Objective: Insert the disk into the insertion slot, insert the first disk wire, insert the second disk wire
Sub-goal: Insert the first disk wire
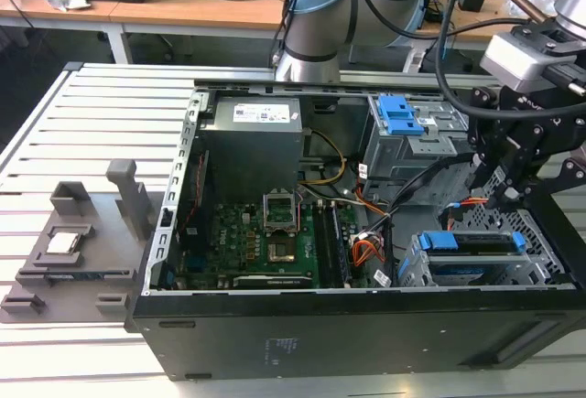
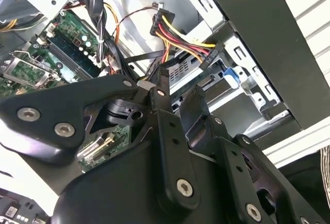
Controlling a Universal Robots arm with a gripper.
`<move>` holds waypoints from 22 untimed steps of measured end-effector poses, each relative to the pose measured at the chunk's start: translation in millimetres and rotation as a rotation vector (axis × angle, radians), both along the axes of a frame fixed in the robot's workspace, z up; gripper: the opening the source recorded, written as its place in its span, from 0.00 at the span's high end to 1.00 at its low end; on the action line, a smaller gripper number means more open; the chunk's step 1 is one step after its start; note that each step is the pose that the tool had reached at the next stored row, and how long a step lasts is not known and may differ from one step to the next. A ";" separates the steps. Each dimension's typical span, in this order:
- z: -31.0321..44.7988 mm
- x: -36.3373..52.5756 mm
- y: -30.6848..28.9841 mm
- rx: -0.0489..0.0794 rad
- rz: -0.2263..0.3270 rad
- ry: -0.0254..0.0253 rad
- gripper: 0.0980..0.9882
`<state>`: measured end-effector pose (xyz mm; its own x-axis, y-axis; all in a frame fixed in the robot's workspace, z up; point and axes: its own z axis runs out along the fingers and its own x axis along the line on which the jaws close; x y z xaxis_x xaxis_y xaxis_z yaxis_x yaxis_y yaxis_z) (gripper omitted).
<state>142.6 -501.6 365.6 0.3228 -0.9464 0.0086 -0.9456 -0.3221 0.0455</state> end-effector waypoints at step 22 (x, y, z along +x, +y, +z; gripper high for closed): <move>-11.1 29.1 1.5 -0.059 0.043 0.0008 0.70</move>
